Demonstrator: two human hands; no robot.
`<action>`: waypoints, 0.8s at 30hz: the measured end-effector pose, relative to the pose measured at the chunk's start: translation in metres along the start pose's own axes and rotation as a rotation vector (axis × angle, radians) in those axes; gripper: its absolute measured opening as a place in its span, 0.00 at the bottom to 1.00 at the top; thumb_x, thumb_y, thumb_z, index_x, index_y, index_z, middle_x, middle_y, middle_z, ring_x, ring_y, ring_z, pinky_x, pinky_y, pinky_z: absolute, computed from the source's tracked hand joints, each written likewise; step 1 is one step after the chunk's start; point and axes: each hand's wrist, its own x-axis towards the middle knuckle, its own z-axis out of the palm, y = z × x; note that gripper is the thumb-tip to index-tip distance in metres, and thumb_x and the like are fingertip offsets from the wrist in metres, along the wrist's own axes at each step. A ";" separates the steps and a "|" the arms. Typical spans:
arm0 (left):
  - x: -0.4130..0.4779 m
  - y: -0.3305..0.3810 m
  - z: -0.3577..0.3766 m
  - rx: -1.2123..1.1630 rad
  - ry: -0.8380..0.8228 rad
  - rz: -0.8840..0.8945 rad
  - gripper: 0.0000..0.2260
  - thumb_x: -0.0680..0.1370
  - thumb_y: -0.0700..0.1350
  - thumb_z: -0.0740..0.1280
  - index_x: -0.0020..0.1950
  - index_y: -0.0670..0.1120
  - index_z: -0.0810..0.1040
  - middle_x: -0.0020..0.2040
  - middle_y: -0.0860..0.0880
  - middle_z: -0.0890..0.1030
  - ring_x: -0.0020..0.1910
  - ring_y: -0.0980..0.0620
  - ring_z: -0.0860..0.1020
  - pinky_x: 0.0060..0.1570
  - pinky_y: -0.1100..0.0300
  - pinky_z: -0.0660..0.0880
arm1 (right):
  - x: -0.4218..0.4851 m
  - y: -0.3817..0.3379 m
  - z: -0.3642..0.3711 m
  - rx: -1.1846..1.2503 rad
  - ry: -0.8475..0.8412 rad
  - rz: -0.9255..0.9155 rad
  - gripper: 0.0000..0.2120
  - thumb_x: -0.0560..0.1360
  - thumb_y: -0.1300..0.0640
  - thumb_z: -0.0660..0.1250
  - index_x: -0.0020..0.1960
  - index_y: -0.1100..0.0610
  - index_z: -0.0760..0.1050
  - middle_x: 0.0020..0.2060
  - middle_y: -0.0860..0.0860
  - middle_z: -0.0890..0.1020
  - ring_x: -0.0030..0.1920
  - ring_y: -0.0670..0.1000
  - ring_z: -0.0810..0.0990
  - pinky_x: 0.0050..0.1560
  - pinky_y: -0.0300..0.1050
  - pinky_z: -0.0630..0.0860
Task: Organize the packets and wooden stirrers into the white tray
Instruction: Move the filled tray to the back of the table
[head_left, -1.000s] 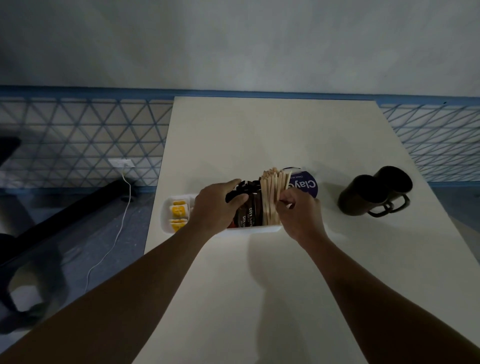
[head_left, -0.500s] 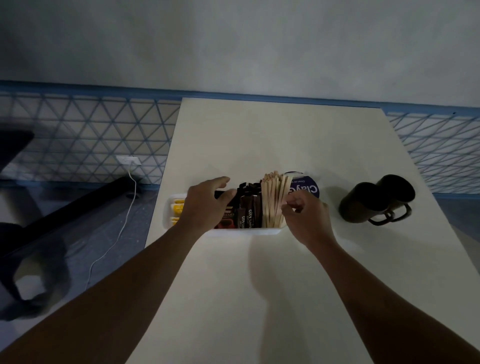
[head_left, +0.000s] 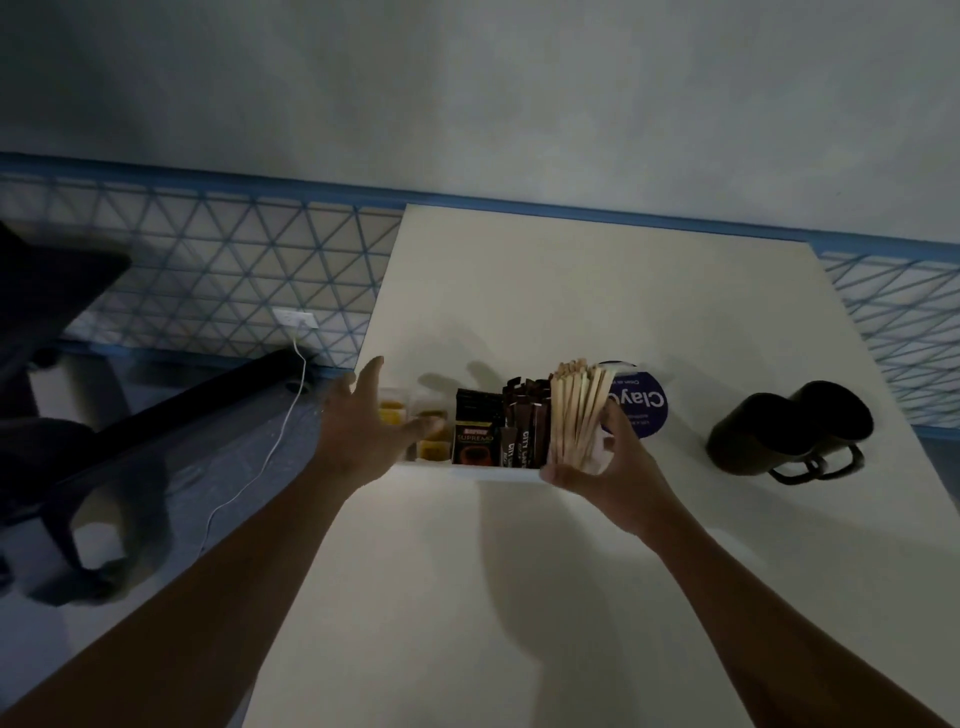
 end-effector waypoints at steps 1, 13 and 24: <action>0.001 -0.006 0.001 -0.022 -0.031 -0.021 0.49 0.64 0.62 0.78 0.78 0.53 0.56 0.74 0.42 0.62 0.73 0.40 0.62 0.68 0.41 0.67 | -0.001 0.000 0.002 0.008 -0.028 -0.006 0.48 0.55 0.34 0.81 0.69 0.41 0.62 0.62 0.40 0.75 0.62 0.47 0.74 0.61 0.54 0.74; -0.012 -0.035 0.017 -0.471 -0.072 0.020 0.44 0.50 0.42 0.85 0.60 0.53 0.67 0.58 0.48 0.77 0.57 0.49 0.80 0.49 0.47 0.81 | -0.002 0.005 0.016 0.043 0.040 -0.028 0.35 0.63 0.49 0.82 0.62 0.40 0.65 0.54 0.35 0.76 0.58 0.46 0.77 0.58 0.46 0.74; -0.003 -0.023 0.011 -0.467 -0.024 0.033 0.34 0.58 0.38 0.83 0.54 0.57 0.70 0.51 0.52 0.81 0.51 0.55 0.80 0.48 0.53 0.80 | 0.012 -0.001 0.011 0.082 0.084 -0.037 0.36 0.60 0.46 0.82 0.59 0.32 0.65 0.55 0.33 0.78 0.57 0.41 0.77 0.58 0.50 0.77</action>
